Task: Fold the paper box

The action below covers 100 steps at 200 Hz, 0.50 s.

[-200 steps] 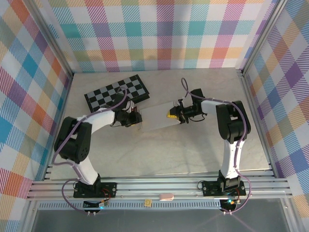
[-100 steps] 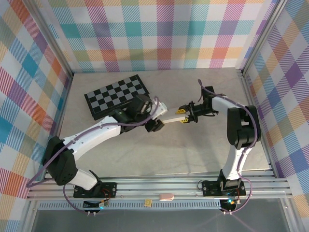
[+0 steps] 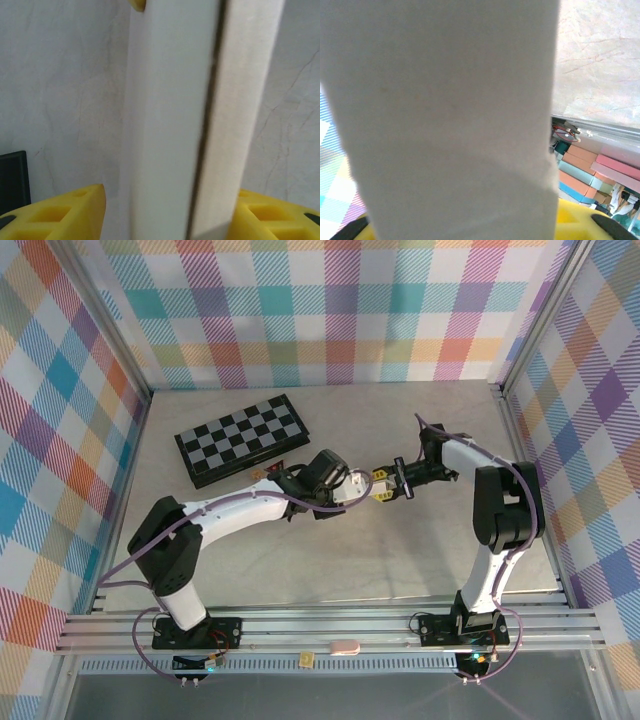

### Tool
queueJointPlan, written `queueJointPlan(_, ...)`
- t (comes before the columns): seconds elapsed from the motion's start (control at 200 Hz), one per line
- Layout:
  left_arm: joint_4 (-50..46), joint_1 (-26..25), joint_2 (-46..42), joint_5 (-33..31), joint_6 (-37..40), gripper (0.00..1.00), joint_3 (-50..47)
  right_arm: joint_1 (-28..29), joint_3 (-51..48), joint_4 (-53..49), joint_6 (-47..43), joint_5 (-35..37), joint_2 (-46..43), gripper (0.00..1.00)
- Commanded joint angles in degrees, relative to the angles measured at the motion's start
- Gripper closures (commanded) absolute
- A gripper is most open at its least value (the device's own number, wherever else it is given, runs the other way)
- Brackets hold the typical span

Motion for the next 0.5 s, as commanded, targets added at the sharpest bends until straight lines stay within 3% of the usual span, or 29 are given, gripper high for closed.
queueJointPlan(0.0,1.5,-0.8,1.1,-0.3,1.8,0.45,2.3,0.3,-1.3,-2.7,1.8,-0.2,-1.9,0.65)
queueJointPlan(0.25,-4.7,-0.8,1.1,2.5,1.5,0.66,5.0,0.3,-1.6,-1.3,3.4,0.6,-1.6,0.58)
queueJointPlan(0.495,-12.9,-0.8,0.3,5.5,1.5,0.68,6.5,-0.3,3.4,-4.6,0.2,5.8,-2.6,0.41)
